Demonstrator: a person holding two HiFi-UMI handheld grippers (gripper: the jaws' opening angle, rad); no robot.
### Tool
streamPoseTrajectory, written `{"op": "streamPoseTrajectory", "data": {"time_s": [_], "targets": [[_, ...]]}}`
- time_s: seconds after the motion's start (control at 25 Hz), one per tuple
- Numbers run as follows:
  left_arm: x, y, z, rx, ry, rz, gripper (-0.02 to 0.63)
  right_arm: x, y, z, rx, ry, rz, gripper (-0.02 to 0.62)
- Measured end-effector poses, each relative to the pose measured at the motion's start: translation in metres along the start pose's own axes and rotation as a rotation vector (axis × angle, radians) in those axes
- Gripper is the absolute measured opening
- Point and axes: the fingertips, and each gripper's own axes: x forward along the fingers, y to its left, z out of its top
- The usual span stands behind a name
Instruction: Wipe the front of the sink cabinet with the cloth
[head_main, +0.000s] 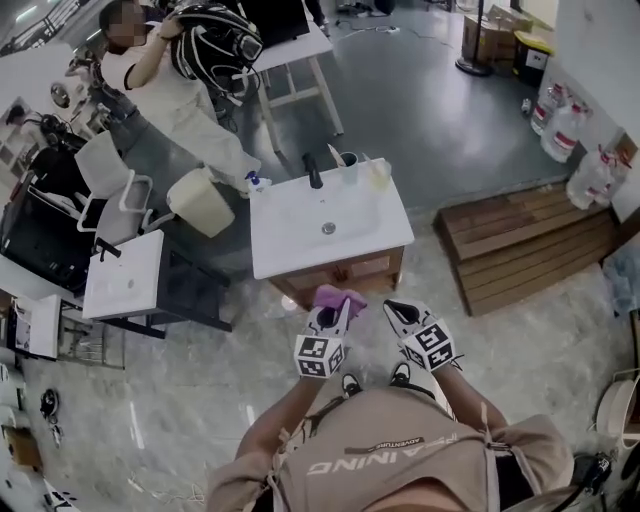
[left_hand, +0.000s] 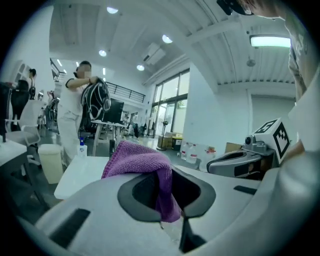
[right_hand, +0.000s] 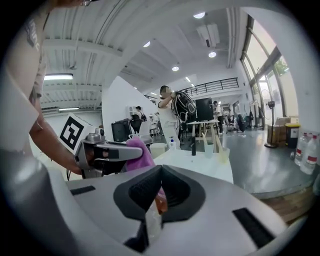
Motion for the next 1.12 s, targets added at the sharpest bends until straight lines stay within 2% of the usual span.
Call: {"op": "streamPoseTrajectory", "data": {"time_s": [0.24,0.32,0.48,0.64,0.92,1.12], "targets": [[-0.026,0.019,0.034,0.026,-0.017,0.022,0.037,0.000,0.013,0.046,-0.033,-0.062,0.006,0.011],[-0.035,0.030,0.037,0.006,-0.024,0.048,0.037,0.000,0.018,0.053,-0.041,-0.069,0.006,0.011],[-0.048,0.051,0.055,-0.055,-0.093,0.116,0.037,0.000,0.018,0.068,-0.051,-0.097,-0.009,0.011],[-0.059,0.062,0.071,-0.042,-0.153,0.165,0.037,0.000,0.019,0.075,-0.060,-0.112,-0.017,0.011],[-0.060,0.063,0.060,-0.017,-0.140,0.161,0.037,0.009,0.023,0.071,-0.068,-0.102,-0.018,0.011],[-0.061,0.056,0.063,0.034,-0.145,0.147,0.037,0.008,0.027,0.067,-0.051,-0.107,-0.030,0.011]]}}
